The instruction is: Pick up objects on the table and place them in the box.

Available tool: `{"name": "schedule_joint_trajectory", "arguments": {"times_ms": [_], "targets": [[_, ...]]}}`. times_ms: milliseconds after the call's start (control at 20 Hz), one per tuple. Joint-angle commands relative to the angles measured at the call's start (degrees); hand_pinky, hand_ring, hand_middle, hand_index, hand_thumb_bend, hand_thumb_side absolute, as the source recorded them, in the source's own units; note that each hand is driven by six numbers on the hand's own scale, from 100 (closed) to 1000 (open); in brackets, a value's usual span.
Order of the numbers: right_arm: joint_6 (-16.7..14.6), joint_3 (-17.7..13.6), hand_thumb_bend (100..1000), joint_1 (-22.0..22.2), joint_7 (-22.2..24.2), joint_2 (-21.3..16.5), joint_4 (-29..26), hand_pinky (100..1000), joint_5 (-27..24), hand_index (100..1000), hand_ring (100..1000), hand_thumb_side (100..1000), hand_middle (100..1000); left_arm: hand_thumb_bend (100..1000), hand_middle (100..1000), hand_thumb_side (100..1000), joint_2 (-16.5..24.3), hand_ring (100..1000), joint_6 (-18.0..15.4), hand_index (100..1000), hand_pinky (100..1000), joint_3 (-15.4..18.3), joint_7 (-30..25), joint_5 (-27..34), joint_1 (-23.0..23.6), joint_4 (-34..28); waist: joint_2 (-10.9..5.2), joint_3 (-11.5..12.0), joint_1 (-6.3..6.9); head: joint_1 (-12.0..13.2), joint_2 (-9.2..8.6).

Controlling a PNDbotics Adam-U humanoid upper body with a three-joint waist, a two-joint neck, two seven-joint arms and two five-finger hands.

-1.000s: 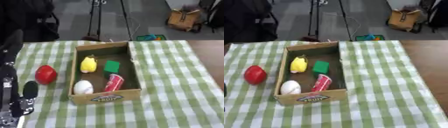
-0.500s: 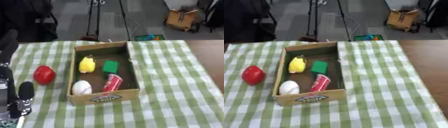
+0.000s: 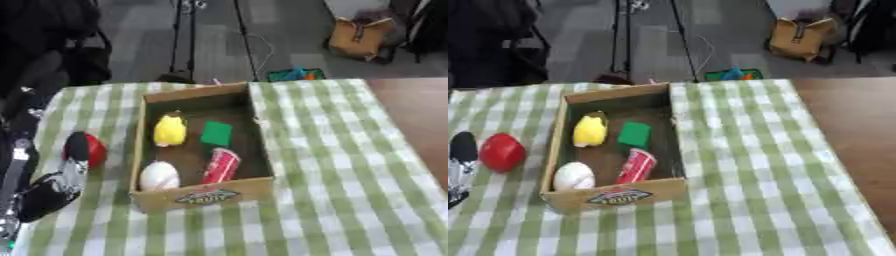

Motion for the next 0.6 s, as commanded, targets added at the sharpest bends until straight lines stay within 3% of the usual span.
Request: {"name": "schedule_joint_trajectory", "arguments": {"times_ms": [50,200,250,300,600], "targets": [[0.23,-0.07,100,-0.19,0.0,-1.06,-1.35,632,0.29,643,663,343,521,100,1000,892,4.46,1000,2.4,1000,1000,0.25,-8.4,-1.97,-1.72,-1.13,-1.53,-0.1,0.02,-0.31,0.44],[0.42,0.04,100,-0.05,0.02,-1.08,-1.35,633,0.29,642,663,343,521,100,1000,858,6.9,1000,3.75,1000,1000,0.13,-13.31,-1.62,-3.54,-1.13,-1.81,-0.08,0.05,-0.55,0.83],[0.46,0.07,100,-0.02,0.03,-1.1,-1.35,634,0.3,642,663,344,520,100,991,799,7.79,991,4.15,1000,1000,0.15,-13.66,-1.03,-4.14,-1.13,-1.89,-0.1,0.06,-0.6,0.97],[0.48,0.09,100,-0.01,0.05,-1.11,-1.35,634,0.3,642,663,344,520,100,993,796,8.56,997,4.56,1000,1000,0.17,-13.51,-0.31,-4.47,-1.13,-1.94,-0.13,0.06,-0.61,1.06],[0.55,0.11,100,0.13,0.04,-1.24,-1.35,638,0.41,642,665,345,521,100,1000,871,13.31,1000,8.49,1000,1000,-0.63,-15.32,2.67,-3.25,-1.13,-2.09,-0.38,0.25,-0.76,1.46]]}}
